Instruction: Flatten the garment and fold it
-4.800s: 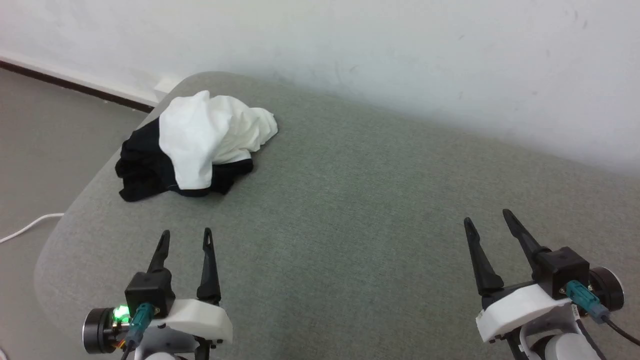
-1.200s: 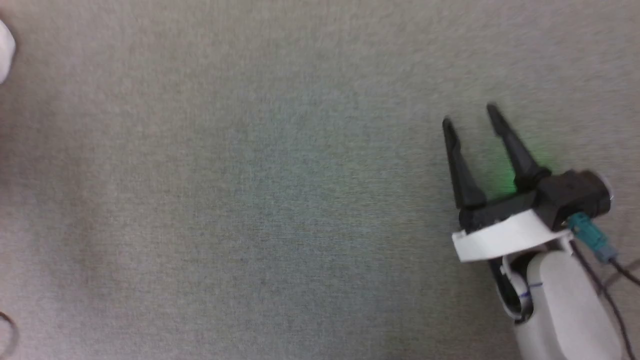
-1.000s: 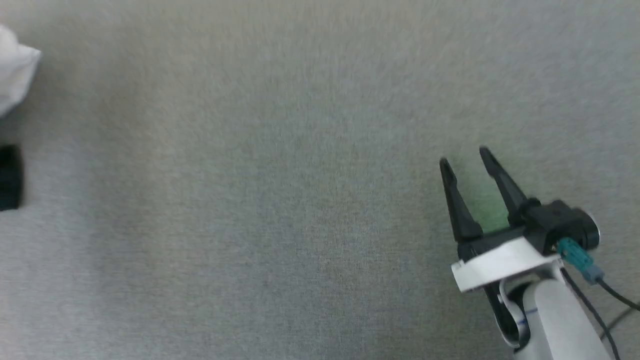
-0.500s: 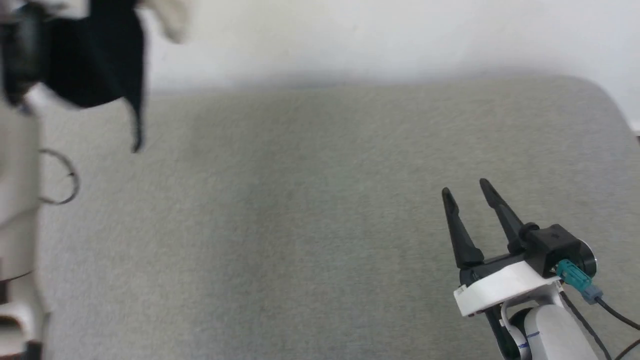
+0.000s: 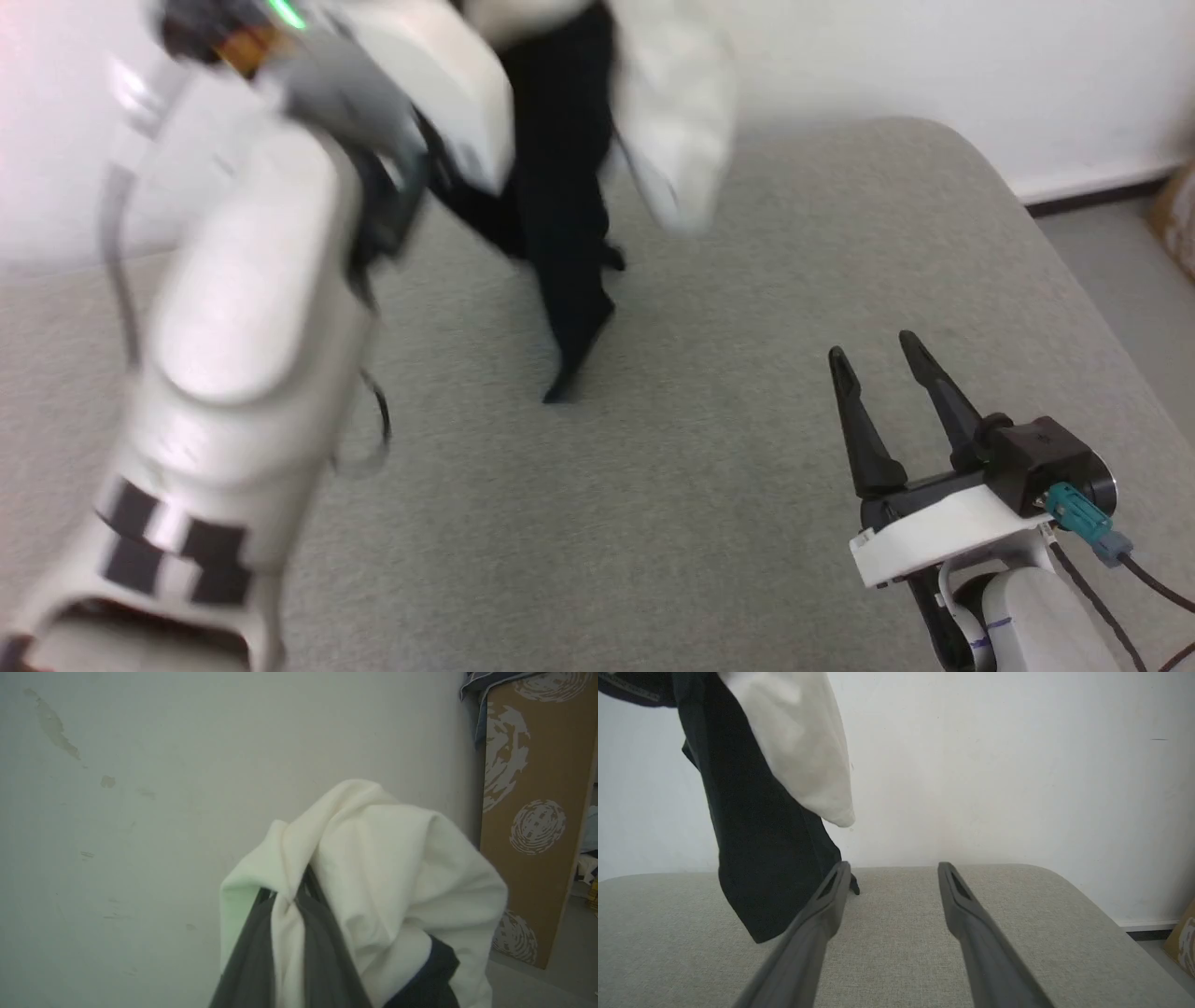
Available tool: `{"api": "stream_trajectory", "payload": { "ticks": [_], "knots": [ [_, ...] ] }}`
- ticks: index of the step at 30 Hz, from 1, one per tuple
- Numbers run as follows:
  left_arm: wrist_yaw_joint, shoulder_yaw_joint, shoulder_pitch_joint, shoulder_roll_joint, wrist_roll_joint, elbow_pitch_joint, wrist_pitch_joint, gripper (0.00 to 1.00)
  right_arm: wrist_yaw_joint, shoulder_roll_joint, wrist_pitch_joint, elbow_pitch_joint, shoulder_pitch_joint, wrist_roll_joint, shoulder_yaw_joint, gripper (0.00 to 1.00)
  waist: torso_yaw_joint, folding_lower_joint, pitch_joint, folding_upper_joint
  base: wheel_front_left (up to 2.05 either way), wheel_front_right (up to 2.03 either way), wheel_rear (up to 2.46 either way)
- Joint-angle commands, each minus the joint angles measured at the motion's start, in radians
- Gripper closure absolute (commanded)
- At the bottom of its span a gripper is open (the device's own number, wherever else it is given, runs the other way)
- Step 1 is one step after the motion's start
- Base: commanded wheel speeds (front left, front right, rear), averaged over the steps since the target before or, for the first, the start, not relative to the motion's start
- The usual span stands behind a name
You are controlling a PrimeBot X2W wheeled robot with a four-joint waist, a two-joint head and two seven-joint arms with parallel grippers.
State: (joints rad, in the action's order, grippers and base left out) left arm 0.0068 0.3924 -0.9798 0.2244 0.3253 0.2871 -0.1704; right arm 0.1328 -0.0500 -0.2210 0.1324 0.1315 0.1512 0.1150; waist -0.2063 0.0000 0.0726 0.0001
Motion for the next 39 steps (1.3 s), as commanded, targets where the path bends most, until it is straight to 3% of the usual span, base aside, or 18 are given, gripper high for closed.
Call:
{"api": "stream_trajectory", "payload": {
  "ticks": [1,9,18,20,21,27,31,36,39],
  "knots": [
    [-0.010,0.016,0.060,-0.009,0.017,0.018,-0.016,1.00,-0.002,0.000,-0.004,-0.002,-0.002,0.005,-0.002,0.00,-0.039,0.0000,0.025,-0.0001,0.00,0.00,0.00],
    [-0.053,0.132,0.337,-0.050,0.108,0.158,-0.231,1.00,-0.002,0.000,-0.011,0.004,0.008,0.015,-0.012,0.00,-0.056,0.0000,0.050,-0.0001,0.00,0.00,0.00],
    [-0.049,0.191,0.535,-0.098,0.180,0.240,-0.351,1.00,-0.002,0.000,-0.015,0.009,0.015,0.018,-0.014,0.00,-0.030,0.0000,0.064,-0.0001,0.00,0.00,0.00],
    [-0.038,0.183,0.561,-0.110,0.198,0.231,-0.337,0.09,-0.002,0.000,-0.014,0.009,0.015,0.017,-0.016,0.00,-0.019,0.0000,0.063,-0.0001,0.00,0.00,0.00],
    [-0.029,0.175,0.570,-0.113,0.201,0.219,-0.314,0.00,-0.002,0.000,-0.013,0.008,0.014,0.016,-0.018,0.00,-0.013,0.0000,0.062,-0.0001,0.00,0.00,0.00],
    [0.031,0.096,0.601,-0.119,0.191,0.093,-0.065,0.00,-0.002,0.000,-0.008,0.001,0.008,0.011,-0.027,0.00,0.022,0.0000,0.051,-0.0001,0.00,0.00,0.00],
    [0.087,0.045,0.610,-0.092,0.142,0.010,0.102,0.00,-0.002,0.000,-0.004,-0.007,0.002,0.007,-0.030,0.00,0.035,0.0000,0.044,-0.0001,0.00,0.00,0.00],
    [0.154,0.005,0.597,-0.053,0.093,-0.027,0.168,0.00,-0.002,0.000,0.002,-0.017,0.003,0.006,-0.021,0.00,0.031,0.0000,0.049,-0.0001,0.00,0.00,0.00],
    [0.181,-0.008,0.563,-0.042,0.079,0.013,0.156,0.00,-0.002,0.000,0.000,-0.019,0.013,0.014,-0.005,0.00,0.014,0.0000,0.067,-0.0001,0.00,0.00,0.00]
  ]
}}
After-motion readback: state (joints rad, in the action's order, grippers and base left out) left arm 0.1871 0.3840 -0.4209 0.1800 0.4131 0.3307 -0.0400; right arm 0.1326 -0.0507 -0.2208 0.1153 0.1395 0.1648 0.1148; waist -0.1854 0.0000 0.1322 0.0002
